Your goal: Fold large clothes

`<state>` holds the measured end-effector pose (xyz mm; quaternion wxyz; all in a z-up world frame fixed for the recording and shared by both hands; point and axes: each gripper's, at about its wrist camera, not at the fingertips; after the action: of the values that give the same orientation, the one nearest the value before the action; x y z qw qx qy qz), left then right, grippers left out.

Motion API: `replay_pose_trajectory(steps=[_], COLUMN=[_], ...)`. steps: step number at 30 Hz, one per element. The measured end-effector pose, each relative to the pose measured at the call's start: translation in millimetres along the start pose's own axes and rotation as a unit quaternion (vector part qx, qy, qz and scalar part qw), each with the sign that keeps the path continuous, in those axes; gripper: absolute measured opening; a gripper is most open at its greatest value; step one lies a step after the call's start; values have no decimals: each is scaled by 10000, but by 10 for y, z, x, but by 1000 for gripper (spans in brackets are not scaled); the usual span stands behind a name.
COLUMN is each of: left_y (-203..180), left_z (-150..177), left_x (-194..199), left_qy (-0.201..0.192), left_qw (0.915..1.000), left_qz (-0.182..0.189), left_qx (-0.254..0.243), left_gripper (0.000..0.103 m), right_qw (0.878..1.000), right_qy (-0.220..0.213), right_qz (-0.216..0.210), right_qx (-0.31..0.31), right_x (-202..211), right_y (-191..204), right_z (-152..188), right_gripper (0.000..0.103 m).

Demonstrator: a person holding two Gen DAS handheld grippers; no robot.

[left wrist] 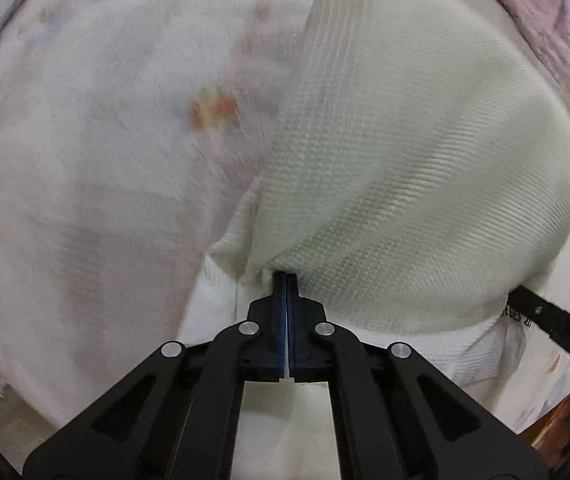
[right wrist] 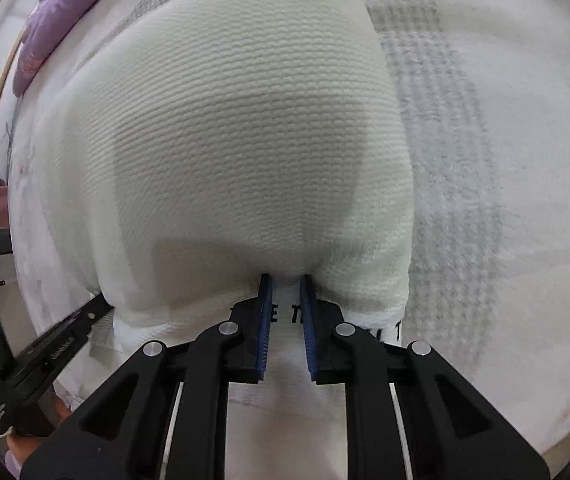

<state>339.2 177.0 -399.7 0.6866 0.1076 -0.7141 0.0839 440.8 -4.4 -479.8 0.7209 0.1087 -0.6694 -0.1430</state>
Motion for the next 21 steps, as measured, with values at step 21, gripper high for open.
replay_pose_trajectory(steps=[21], left_y=[-261], left_z=[-900], left_x=[351], left_qy=[-807], left_qw=[9948], left_qz=[-252], left_qx=[-565], left_gripper=[1], right_qw=[9991], right_qy=[-227], right_qz=[-10], right_qx=[368], right_x=[342], right_y=[95], right_z=[-228], right_gripper=[16])
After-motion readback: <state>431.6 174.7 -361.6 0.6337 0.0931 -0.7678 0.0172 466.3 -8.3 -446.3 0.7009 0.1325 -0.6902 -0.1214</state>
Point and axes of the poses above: each gripper's, at about its wrist camera, not at the fingertips, and x roughly against the way its jaws point, y to its left, z to its underside, and after that the axes turned 1 degree about -z, right-handed
